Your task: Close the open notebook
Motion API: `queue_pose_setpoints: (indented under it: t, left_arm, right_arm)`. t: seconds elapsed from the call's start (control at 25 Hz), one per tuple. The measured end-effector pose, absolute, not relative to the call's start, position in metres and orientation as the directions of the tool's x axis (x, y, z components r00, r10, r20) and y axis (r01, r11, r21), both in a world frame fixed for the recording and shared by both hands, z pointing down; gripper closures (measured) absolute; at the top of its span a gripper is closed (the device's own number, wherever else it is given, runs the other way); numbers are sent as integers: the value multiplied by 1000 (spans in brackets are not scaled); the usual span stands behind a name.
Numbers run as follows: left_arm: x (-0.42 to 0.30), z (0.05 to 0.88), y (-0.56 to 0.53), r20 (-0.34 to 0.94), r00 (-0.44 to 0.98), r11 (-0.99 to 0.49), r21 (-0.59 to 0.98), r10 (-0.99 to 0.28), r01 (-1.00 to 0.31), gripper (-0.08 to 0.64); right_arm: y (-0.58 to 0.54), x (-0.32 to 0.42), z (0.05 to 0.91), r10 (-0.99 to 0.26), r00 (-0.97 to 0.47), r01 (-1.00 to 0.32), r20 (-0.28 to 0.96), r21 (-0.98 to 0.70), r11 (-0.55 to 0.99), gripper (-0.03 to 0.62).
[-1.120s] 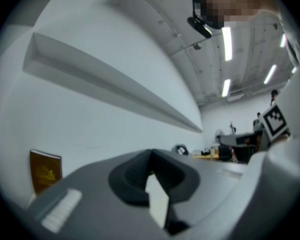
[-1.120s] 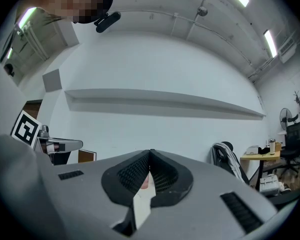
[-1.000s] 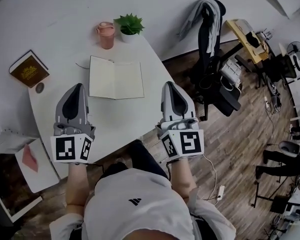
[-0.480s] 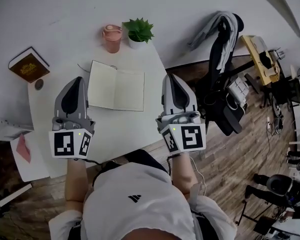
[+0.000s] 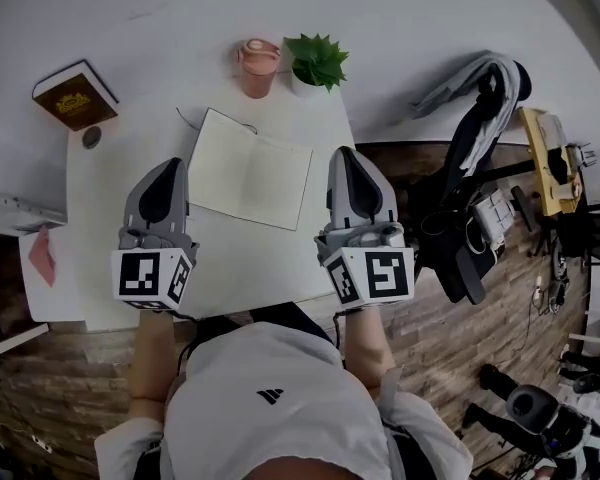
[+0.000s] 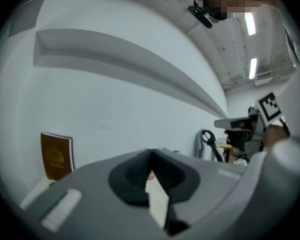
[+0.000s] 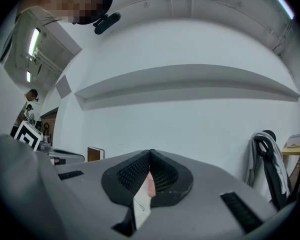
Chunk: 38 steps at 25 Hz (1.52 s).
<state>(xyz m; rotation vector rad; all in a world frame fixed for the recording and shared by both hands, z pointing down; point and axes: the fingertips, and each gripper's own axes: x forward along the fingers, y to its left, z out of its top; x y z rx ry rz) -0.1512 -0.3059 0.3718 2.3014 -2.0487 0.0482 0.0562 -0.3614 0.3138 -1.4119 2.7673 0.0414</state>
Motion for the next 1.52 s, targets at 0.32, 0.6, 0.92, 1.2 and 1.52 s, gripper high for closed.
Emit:
queue_pose_setpoints:
  t: [0.32,0.6,0.92,1.2,1.52]
  left_arm:
    - [-167,446,-296,229,55,-11,189,-972,-982,533]
    - [-178,501,-284,331,21,71,264,-943,-962,480]
    - [-181,543,-279,408,29,121,338,-913,-933,430]
    - [-182,560,-286,411,50,129,397,-910,-908,419]
    - [-169,545,-289,358,100,57,404,-928,-913,531]
  right_arm:
    - [-372,38,335,-762,-648,-762,2,-16,648,598]
    - [-377,27,350,-734,-678,-735,35,-28,678,598]
    - [-378,18,360,-712,-699,-714,64,-28,699,598]
    - [-378,21,364,-715,-695,-718,76,-22,696,598]
    - [-382,32,362,-734,-675,-737,72,-15,676,598]
